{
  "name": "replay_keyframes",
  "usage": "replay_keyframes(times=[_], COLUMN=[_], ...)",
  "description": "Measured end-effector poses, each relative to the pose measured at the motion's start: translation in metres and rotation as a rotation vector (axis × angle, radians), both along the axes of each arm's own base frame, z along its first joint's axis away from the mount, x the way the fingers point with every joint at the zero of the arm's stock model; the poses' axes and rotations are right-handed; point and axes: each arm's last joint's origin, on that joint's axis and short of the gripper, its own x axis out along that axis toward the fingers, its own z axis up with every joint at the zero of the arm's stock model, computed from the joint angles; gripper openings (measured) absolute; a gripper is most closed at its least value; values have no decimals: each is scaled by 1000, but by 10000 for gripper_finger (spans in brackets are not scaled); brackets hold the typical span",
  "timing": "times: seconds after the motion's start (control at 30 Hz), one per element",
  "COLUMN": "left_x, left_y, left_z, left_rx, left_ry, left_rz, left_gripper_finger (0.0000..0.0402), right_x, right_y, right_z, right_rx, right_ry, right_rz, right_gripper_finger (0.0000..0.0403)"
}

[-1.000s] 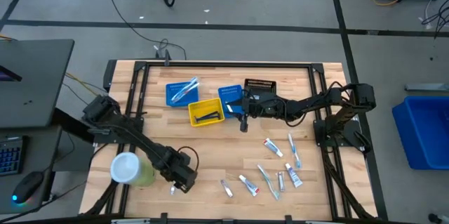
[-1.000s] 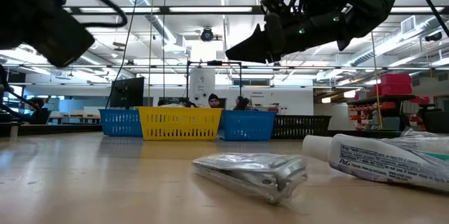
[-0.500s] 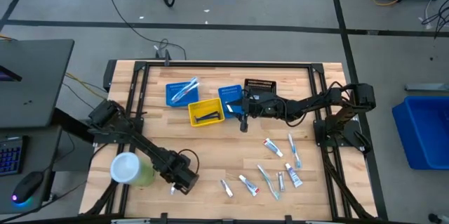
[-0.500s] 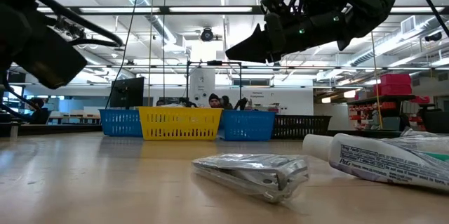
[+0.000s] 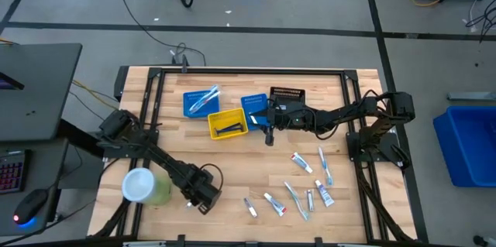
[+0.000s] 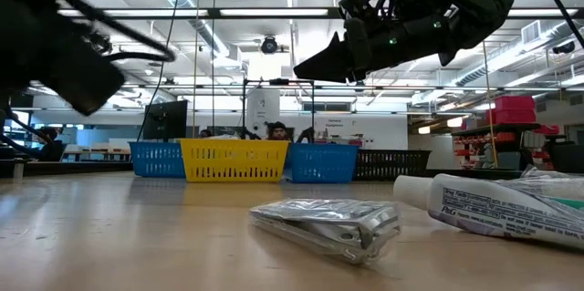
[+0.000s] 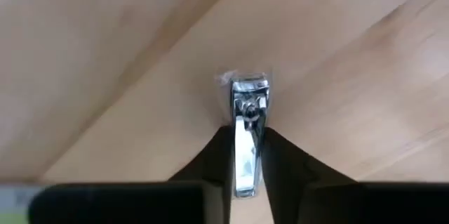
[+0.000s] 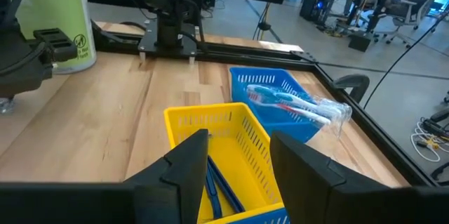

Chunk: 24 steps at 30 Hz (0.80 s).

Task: Pick & Place Travel size toiletries
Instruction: Put the nail cutter into the right blue bin

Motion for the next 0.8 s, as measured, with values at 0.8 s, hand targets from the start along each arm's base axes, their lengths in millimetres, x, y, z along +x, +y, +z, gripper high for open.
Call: replay_keyframes(times=[0.8], left_x=[96], left_y=[142], left_z=[94], left_rx=[533], left_ry=[-555], left_rz=[-224], left_gripper_finger=[78], right_x=[-54], right_y=[6], right_z=[5], right_rx=[251], right_ry=[479], right_rz=[-106], right_gripper_finger=[130])
